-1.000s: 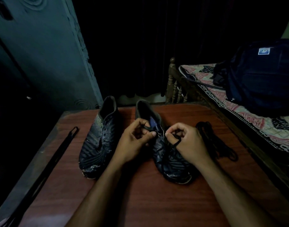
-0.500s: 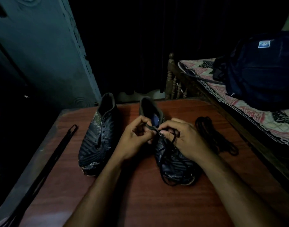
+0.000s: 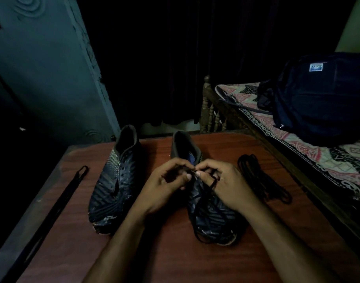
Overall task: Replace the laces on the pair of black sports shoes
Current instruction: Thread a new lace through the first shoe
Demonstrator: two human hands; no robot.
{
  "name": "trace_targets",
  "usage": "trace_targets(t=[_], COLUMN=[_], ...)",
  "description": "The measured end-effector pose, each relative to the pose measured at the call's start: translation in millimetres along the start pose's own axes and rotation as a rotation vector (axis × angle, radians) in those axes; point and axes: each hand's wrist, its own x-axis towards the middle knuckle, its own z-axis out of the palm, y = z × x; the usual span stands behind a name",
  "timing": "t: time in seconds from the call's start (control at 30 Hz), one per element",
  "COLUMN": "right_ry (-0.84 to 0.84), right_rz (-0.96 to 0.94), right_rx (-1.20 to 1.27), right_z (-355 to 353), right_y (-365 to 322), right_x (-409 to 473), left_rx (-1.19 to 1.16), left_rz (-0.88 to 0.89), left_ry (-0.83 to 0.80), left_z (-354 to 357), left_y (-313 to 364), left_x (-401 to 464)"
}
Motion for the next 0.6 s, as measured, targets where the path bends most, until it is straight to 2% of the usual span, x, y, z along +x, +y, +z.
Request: trace_targets(t=[0.17,0.33,0.6], right_ry=[0.047,-0.003,0.098], right_rz=[-0.047,-0.179,-0.212], right_rx=[-0.116,-0.314,-0.32], right_z=[2,2,4], right_y=[1,-6,-11], right_x=[-1,-1,-3], left_rx=[0.049,0.073,0.025], left_rz=[-0.027,-0.017,-0.017], left_ry=[-0.002,0.036,0.033], left_z=[-5,-5,-2], left_y=[-1,-4,0], left_x=[-1,-2,-1])
